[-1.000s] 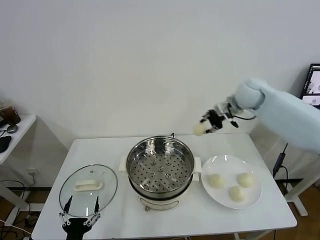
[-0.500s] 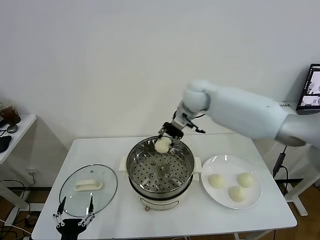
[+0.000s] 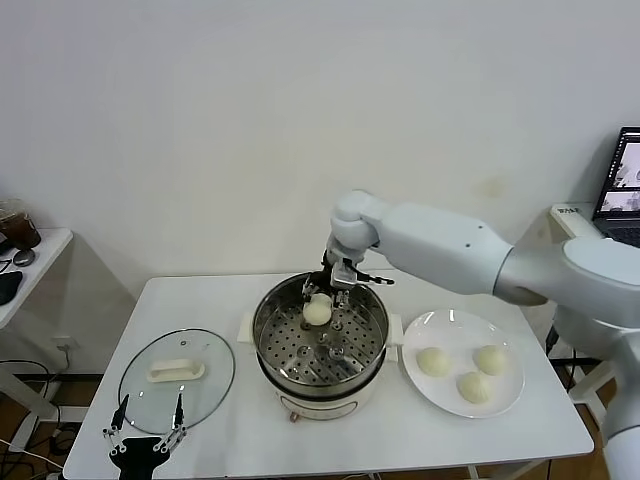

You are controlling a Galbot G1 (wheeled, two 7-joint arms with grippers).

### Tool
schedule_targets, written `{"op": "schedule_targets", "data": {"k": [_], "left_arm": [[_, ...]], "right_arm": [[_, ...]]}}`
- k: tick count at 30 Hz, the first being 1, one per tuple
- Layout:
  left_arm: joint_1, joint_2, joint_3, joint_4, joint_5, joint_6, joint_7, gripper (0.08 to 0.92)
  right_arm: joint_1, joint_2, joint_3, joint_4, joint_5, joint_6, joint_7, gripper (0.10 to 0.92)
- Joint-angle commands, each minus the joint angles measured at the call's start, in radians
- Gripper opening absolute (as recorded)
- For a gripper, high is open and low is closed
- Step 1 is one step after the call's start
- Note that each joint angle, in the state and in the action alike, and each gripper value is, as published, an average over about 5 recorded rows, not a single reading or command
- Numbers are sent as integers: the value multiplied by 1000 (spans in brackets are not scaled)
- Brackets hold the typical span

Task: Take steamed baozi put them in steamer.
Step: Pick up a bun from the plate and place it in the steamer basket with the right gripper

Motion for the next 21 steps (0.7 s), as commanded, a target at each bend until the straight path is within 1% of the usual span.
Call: {"op": "schedule_targets", "data": {"k": [1,4,6,8,10,13,16,19,21], "left_arm": [[-2,0,-2,2,1,0,0,823],[-1,1,-2,2,1,0,0,823],[-1,0,-3,2,1,1,0,823],[0,0,-3,0,1,1,0,823],[1,0,-3,-1,1,1,0,823],[0,2,-3,-2,1,2,0,823],[-3,4,-5,-5,0,2,1,823],[-7,9,-6,-10,-5,3,2,823],[-9,12,-6,-13,-9,3,3,823]], "right_arm": [[-58,41,53,-84,-191,109,55,582],[-67,47,79,-101,-207,124,77,627],[-60,46,87,-99,-194,126,84,678],[-39,37,80,-77,-136,110,79,737],[-1,17,56,-35,-30,72,60,780],[100,-47,-10,74,197,-63,10,815],[208,-149,-74,199,399,-284,-35,822],[281,-265,-112,295,524,-504,-71,823],[309,-341,-127,337,547,-614,-86,823]]}}
